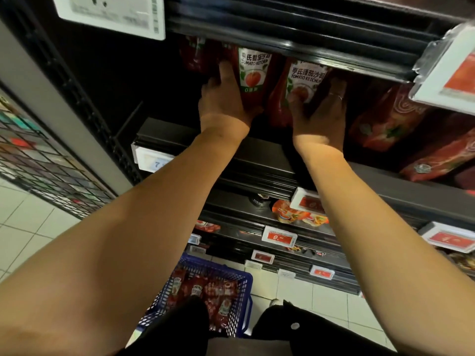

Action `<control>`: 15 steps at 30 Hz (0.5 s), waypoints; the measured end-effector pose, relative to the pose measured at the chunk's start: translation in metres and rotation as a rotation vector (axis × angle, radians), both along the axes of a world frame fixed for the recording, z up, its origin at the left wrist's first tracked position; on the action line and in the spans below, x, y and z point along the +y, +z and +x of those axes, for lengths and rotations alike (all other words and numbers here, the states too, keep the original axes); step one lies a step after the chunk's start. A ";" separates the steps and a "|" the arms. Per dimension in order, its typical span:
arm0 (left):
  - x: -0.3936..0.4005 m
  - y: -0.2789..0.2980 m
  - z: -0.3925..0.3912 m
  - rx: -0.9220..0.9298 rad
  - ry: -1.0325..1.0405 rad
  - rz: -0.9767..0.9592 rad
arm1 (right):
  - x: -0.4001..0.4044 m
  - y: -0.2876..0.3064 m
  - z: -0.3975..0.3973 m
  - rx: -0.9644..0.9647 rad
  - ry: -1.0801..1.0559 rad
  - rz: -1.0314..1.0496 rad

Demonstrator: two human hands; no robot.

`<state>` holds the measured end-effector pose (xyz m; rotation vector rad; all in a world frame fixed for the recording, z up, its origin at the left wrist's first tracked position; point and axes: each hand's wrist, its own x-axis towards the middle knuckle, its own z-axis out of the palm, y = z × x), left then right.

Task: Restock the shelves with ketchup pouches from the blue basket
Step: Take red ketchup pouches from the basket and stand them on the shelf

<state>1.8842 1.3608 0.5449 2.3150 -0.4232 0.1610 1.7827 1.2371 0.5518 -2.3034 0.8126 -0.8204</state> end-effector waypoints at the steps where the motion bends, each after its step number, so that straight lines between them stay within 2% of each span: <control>1: -0.005 0.002 0.003 0.006 -0.007 0.010 | -0.003 0.000 0.005 0.005 0.003 -0.011; 4: -0.015 0.004 0.006 0.056 -0.020 -0.050 | -0.012 0.005 0.017 0.071 -0.004 -0.068; 8: -0.016 0.001 0.006 0.032 -0.018 -0.147 | -0.008 0.005 0.034 0.008 -0.016 -0.071; 15: -0.021 0.009 0.015 -0.092 -0.005 0.032 | -0.014 -0.008 0.055 0.135 -0.120 -0.059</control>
